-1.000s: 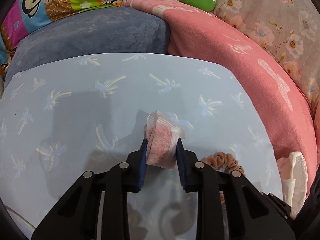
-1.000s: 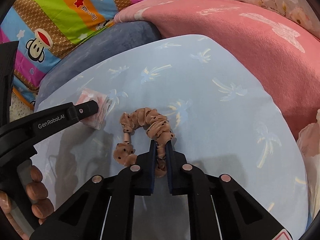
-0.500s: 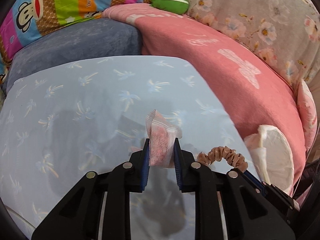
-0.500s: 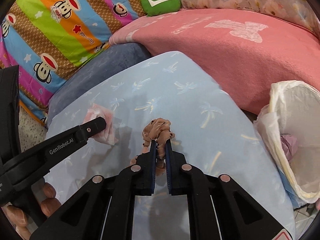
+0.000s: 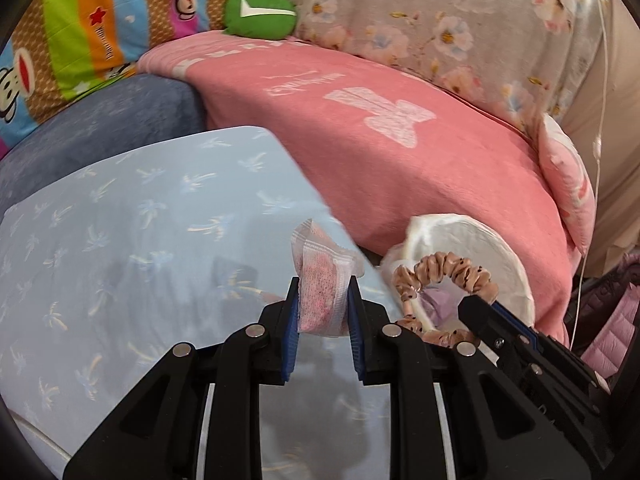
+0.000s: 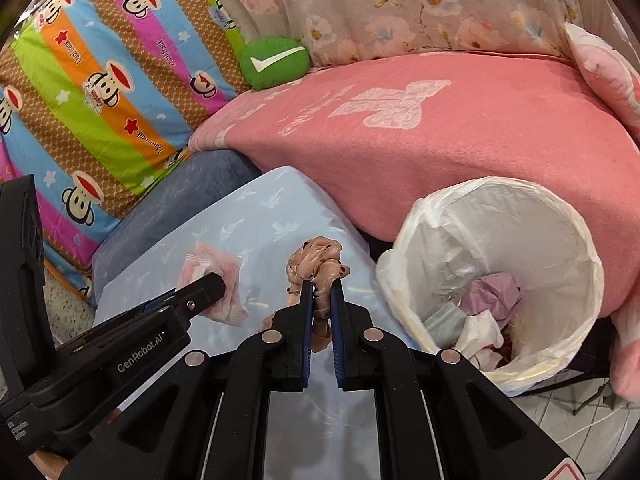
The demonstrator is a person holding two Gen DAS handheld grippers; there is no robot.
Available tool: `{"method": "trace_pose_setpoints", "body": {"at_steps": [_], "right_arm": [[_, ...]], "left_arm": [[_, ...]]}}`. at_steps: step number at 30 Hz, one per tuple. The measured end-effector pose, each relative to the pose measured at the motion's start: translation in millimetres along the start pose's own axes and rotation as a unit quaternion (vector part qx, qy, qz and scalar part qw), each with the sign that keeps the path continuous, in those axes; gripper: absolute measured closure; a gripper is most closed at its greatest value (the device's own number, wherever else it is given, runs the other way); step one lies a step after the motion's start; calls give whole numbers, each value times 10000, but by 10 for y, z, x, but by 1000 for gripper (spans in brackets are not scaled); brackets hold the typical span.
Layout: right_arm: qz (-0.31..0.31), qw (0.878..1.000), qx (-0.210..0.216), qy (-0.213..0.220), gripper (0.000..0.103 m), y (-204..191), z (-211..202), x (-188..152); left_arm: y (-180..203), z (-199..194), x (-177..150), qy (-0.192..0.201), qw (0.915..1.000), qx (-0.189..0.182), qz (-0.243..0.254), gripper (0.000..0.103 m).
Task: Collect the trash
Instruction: 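Carry the packet and scrunchie over the bin and open both tools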
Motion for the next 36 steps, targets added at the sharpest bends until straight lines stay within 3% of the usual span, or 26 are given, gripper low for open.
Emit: {"method": "trace_pose_setpoints", "body": {"at_steps": [21, 36], "right_arm": [[686, 9954, -446, 495, 94, 971, -563, 134], [825, 9933, -582, 560, 94, 1287, -583, 249]], "left_arm": [[1053, 95, 10, -147, 9953, -519, 801, 82], [1418, 211, 138, -215, 9911, -717, 1097, 79]]}}
Point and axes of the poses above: each gripper's, at about its wrist camera, not at the fingertips, and z roughly the way its jaws point, y to its right, x to its top, the point moved 1 cm from there along z, roughly the way its jaws point, and after that the axes turned 2 degrees about x, right-handed, at the moved point
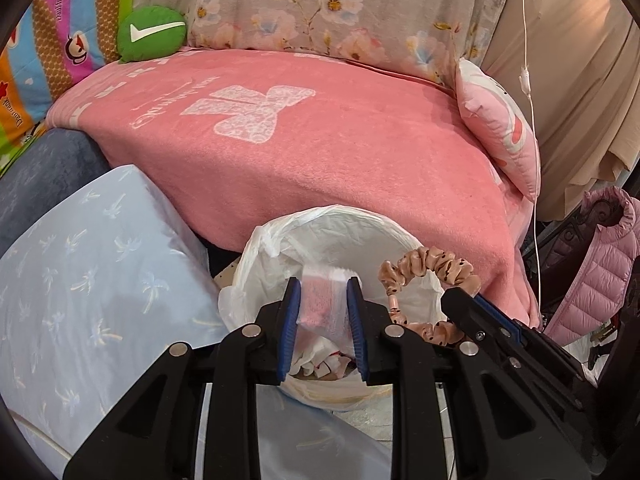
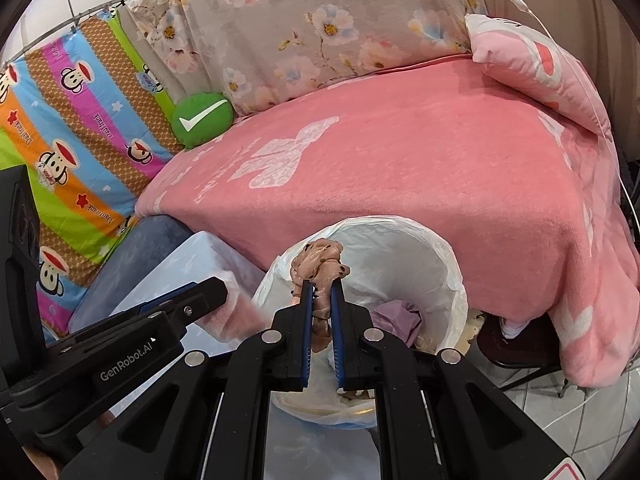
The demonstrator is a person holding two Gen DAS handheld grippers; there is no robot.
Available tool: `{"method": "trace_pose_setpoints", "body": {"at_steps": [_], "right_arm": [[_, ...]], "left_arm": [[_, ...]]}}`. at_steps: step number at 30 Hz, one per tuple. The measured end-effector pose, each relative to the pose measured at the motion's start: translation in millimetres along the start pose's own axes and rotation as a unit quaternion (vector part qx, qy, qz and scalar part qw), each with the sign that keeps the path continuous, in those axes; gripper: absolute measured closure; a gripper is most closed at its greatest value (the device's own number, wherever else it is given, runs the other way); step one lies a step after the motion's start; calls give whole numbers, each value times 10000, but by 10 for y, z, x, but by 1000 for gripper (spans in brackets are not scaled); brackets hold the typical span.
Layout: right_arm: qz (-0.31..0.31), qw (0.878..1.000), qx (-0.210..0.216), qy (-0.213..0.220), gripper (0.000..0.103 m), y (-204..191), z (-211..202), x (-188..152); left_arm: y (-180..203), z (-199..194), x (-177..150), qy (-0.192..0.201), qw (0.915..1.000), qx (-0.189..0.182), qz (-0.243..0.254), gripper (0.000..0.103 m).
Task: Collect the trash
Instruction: 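Carry the packet and scrunchie over the bin and open both tools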
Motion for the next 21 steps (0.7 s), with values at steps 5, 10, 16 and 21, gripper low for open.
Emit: {"method": "trace_pose_setpoints", "body": {"at_steps": [5, 10, 16, 21], "right_arm": [[-43, 10000, -14, 31, 94, -20, 21, 42], [-157, 9999, -34, 17, 93, -81, 85, 59], [-354, 9994, -45, -16, 89, -215, 190, 62], [-457, 9989, 9, -53, 82, -332, 221, 97]], "left_arm": [[-44, 4, 33, 50, 9999, 72, -83, 60], [-136, -8, 4, 106, 9996, 211, -146, 50], [-279, 19, -58, 80, 9989, 388, -254, 42], [-407, 2, -95, 101, 9980, 507, -356, 38]]}}
Point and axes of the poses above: each gripper's, at about its wrist camera, not at the fingertips, and z roughly the way its jaws point, y to its right, x to its top, the point moved 1 cm from there along z, roughly the way its jaws point, and after that the axes turned 2 degrees about x, right-handed, at the moved point
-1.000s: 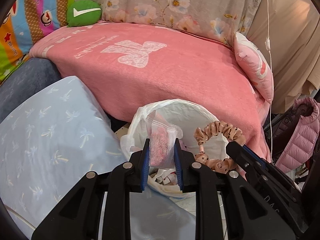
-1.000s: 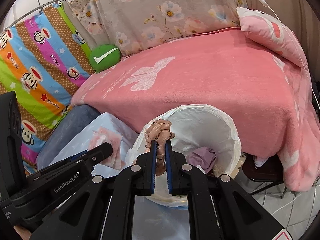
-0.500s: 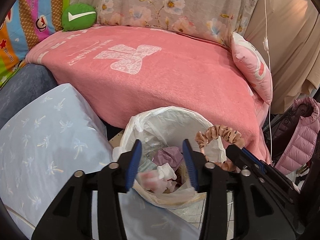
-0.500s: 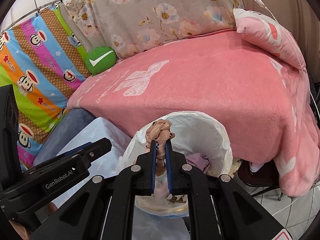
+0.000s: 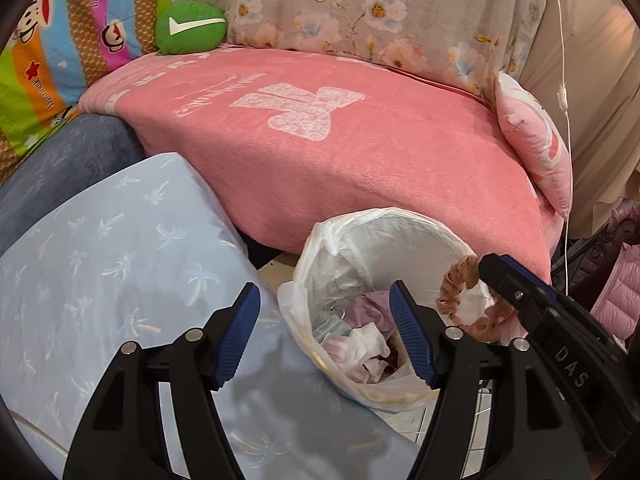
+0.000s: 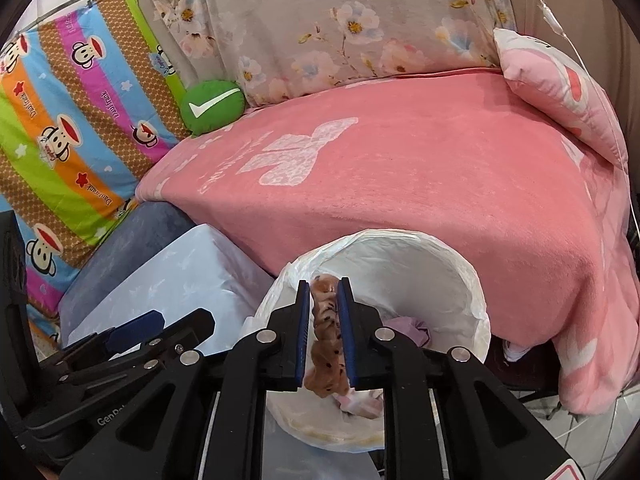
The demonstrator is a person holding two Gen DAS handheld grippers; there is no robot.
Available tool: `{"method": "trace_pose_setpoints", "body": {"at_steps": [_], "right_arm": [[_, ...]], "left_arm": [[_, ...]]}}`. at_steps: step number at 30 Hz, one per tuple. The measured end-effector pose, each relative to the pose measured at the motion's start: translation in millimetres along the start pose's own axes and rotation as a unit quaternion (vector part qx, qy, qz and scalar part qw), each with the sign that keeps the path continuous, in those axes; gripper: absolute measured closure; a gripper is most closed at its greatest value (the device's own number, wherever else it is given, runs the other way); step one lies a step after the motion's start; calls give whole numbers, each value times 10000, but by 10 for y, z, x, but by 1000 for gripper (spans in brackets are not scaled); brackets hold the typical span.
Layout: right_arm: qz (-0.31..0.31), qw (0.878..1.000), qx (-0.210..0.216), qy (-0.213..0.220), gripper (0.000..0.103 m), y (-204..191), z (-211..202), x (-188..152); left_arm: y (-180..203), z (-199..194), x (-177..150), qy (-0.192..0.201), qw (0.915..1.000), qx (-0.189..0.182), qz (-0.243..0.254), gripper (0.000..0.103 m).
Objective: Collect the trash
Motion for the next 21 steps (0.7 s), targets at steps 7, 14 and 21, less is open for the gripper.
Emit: {"method": "trace_pose_setpoints", "body": {"at_steps": [7, 14, 21], "right_arm": [[-245, 9997, 19, 0, 76, -144, 26, 36], [-390, 9992, 42, -72, 68, -225, -31, -10], [-698, 9971, -151, -263, 60, -247, -98, -217]], "left_arm": [[-146, -57, -38, 84, 9997, 196, -118, 29], [-245, -132, -101, 125, 9991, 353, -185, 22], [-310, -189, -260, 122, 9981, 586, -131, 17]]}}
Point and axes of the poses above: each gripper's, at about its wrist camera, not at the fingertips, and z roughly the way its jaws point, y to its right, x to its top, the point moved 1 cm from there along z, roughly the way its jaws point, and after that the axes turned 2 degrees about x, right-handed, at the moved point
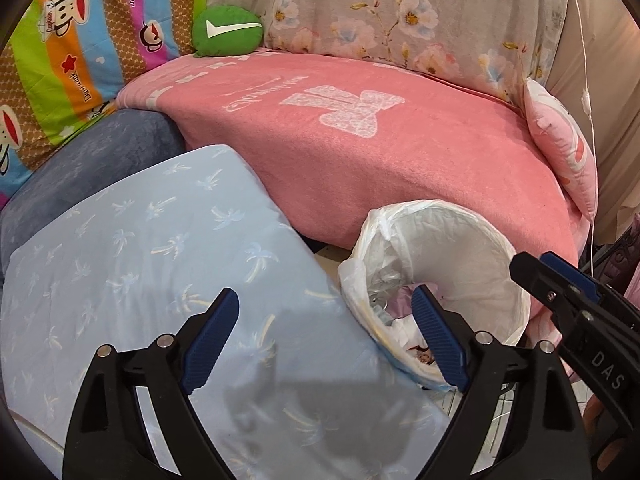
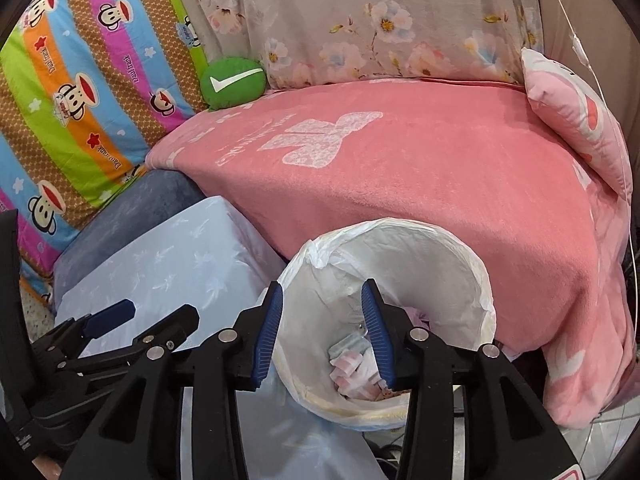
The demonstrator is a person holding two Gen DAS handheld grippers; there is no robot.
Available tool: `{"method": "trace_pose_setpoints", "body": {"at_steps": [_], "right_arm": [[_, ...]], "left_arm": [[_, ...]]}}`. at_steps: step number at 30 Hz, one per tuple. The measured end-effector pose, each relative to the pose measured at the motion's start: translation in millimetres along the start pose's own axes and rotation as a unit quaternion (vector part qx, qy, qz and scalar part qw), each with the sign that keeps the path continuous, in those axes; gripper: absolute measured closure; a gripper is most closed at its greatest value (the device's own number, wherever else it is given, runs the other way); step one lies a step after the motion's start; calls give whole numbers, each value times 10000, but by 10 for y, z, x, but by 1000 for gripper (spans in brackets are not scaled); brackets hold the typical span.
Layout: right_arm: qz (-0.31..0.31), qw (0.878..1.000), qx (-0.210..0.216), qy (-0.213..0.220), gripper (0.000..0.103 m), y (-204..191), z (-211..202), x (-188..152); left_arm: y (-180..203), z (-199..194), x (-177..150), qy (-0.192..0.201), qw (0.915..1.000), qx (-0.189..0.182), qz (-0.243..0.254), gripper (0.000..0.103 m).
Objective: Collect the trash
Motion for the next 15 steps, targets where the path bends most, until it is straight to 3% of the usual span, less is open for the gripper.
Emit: {"method": "trace_pose_setpoints", "body": {"at_steps": [15], "right_arm": [[-517, 9974, -499, 46, 47, -66, -312, -336]], "left_arm": [[-69, -224, -246, 7, 9990, 440, -92, 12]]}}
Point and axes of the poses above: each gripper's, at about its wrist camera, not at the fingertips, and z roughly the way its jaws point, y to its right, x to its top, the point moved 1 cm from there along z, roughly the way its jaws point, and after that the axes turned 2 degrees about x, right-handed, at the moved point
